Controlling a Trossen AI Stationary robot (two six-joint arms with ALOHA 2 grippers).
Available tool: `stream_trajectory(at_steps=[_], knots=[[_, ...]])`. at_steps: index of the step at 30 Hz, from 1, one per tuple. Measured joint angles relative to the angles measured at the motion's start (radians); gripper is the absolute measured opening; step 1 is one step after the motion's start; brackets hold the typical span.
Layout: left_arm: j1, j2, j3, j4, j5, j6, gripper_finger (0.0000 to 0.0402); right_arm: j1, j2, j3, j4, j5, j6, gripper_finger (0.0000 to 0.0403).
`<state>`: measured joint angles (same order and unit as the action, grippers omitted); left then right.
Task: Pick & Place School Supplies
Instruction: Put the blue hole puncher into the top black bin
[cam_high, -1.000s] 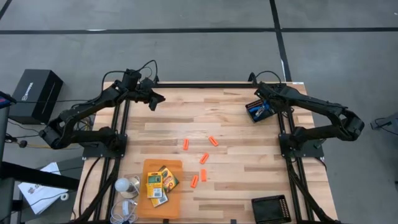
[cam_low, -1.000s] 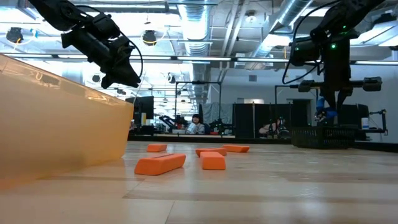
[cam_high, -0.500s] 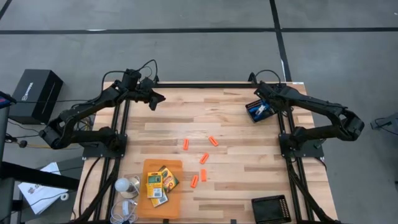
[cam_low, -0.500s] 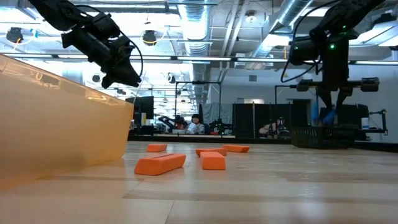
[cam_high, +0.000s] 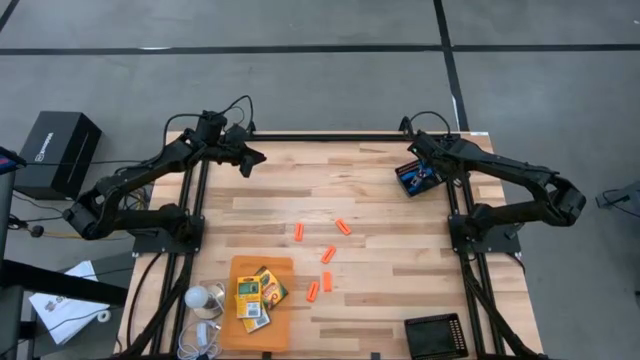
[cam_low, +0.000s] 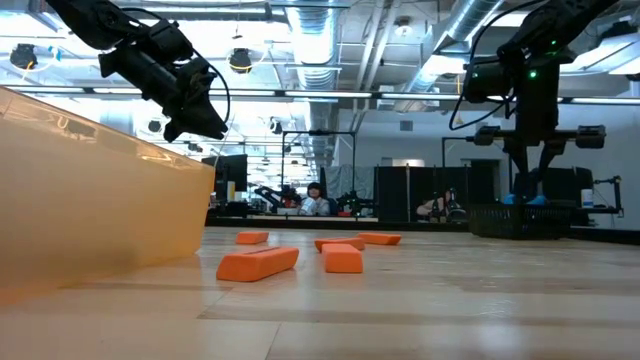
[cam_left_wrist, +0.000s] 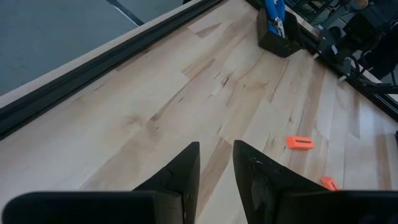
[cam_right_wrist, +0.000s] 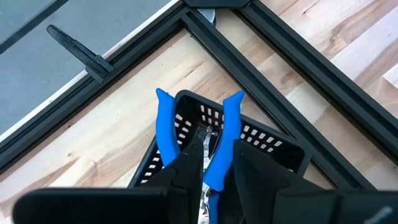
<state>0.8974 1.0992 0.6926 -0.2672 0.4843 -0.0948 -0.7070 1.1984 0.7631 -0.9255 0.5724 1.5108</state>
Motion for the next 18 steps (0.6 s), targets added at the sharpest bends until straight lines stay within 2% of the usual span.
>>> stream_trajectory(at_steps=[6,11,18], knots=[[0.000,0.000,0.000,0.000,-0.003,0.002,0.0092,0.001,0.000,0.000,0.001,-0.003,-0.001,0.0071],[0.000,0.000,0.000,0.003,-0.004,0.003,0.0092,0.000,0.000,0.000,0.017,-0.038,-0.088,0.0010],[0.000,0.000,0.000,0.006,-0.005,0.001,0.0092,-0.018,0.000,0.000,0.017,-0.048,-0.104,0.0001]])
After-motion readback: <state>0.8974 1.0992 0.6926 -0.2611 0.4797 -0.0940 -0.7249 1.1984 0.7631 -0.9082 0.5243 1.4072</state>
